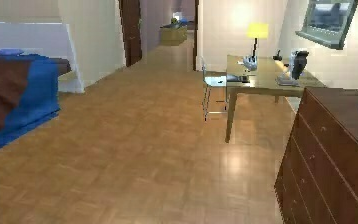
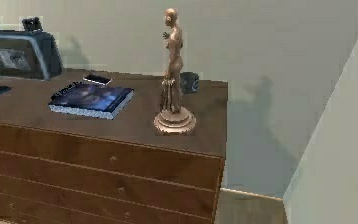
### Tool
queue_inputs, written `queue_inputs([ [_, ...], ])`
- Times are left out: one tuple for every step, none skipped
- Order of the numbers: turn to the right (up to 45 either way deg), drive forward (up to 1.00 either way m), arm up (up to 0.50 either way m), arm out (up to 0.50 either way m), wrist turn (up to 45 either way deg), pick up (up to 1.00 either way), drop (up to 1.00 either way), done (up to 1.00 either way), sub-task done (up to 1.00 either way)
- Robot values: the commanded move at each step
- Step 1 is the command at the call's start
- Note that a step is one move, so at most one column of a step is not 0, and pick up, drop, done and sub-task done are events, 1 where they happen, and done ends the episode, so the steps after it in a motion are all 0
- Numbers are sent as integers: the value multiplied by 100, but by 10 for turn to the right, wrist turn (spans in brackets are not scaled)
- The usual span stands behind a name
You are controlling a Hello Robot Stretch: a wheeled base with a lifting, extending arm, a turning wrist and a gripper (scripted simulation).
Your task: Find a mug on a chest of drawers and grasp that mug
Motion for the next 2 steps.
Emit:
queue_inputs([
  [450, 0, 0, 0, 0, 0, 0, 0, 0],
  [450, 0, 0, 0, 0, 0, 0, 0, 0],
])
